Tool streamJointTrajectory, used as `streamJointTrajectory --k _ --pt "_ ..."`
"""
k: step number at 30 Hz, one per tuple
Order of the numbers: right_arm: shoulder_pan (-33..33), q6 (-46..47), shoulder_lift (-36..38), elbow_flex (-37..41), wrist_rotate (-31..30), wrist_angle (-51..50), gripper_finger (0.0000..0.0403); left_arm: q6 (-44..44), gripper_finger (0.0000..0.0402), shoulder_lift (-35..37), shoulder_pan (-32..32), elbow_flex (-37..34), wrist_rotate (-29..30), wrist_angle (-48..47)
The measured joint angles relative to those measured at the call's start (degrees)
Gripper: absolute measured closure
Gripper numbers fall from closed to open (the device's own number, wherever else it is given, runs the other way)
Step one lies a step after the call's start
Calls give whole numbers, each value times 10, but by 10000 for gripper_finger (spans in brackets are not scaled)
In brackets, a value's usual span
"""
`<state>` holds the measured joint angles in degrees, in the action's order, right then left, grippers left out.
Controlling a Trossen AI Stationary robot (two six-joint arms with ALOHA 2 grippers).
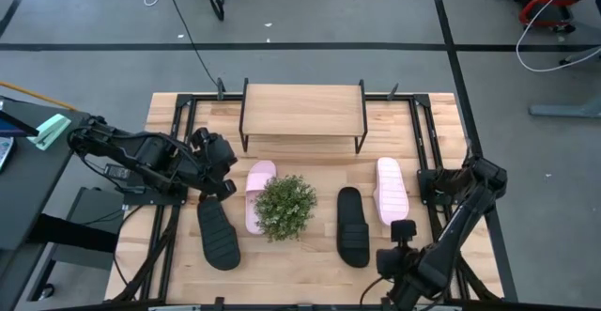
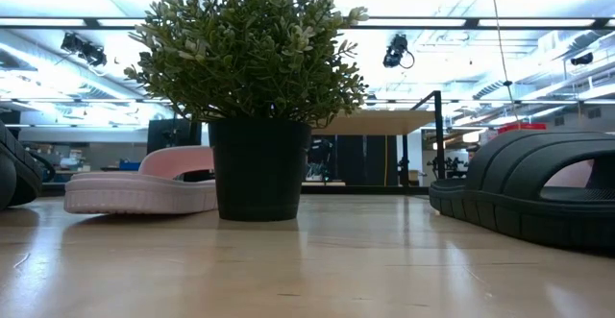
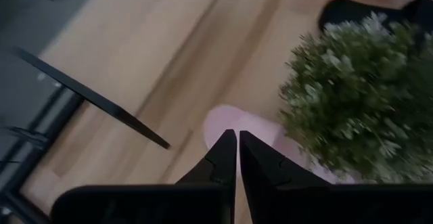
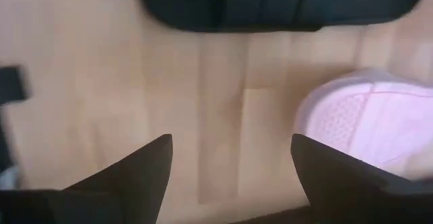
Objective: Pick and place slides into the shelf
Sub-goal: Put the right pink slipper on the shelf
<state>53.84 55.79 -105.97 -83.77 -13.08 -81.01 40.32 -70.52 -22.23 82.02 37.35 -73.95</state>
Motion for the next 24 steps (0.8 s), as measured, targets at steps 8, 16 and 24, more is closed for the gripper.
streamJointTrajectory --k 8,16,24 --pt "-31 32 -43 0 -30 -31 100 6 376 0 -6 0 25 1" --pt "-60 57 -63 0 -63 -37 105 15 373 0 -6 0 26 1" --pt "-83 87 -86 0 -71 -44 106 15 374 0 -6 0 26 1"
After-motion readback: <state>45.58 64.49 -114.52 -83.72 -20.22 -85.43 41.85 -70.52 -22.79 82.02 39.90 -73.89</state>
